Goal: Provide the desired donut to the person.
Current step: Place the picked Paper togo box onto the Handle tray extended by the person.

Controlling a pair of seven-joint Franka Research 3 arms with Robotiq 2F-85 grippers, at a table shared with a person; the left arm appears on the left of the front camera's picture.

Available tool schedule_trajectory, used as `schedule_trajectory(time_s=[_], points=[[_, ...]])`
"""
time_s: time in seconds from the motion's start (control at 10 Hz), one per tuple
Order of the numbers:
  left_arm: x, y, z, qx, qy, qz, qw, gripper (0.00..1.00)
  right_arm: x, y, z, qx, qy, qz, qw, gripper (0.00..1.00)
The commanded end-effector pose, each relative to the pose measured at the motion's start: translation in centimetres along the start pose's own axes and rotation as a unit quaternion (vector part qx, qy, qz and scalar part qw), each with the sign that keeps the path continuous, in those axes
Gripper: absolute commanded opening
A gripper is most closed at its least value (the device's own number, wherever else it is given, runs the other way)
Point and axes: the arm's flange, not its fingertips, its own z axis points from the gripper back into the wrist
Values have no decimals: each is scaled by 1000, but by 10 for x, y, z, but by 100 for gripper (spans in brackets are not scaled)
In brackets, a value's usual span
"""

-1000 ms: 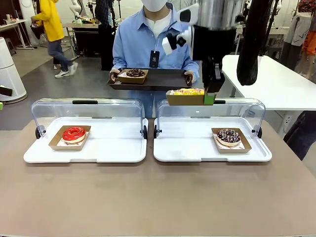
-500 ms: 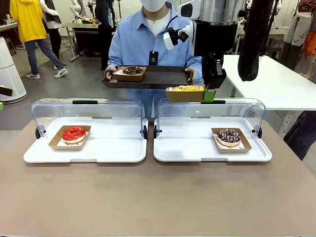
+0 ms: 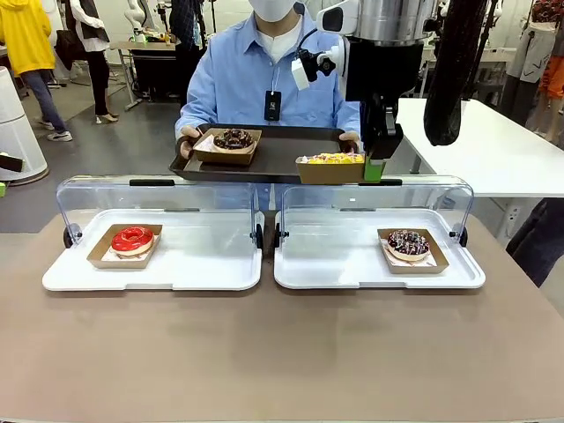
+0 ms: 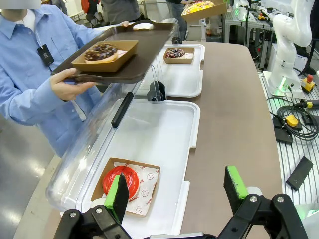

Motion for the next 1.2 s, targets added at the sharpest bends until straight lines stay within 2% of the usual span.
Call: schedule_trajectory(time_s=[0.0,1.1], points=[[1,-1,1,5,-5,6,1000,100,2,3,-1,1,4,-6,1000,0],[1,-1,1,5,-5,6,1000,100,2,3,-1,1,4,-6,1000,0]])
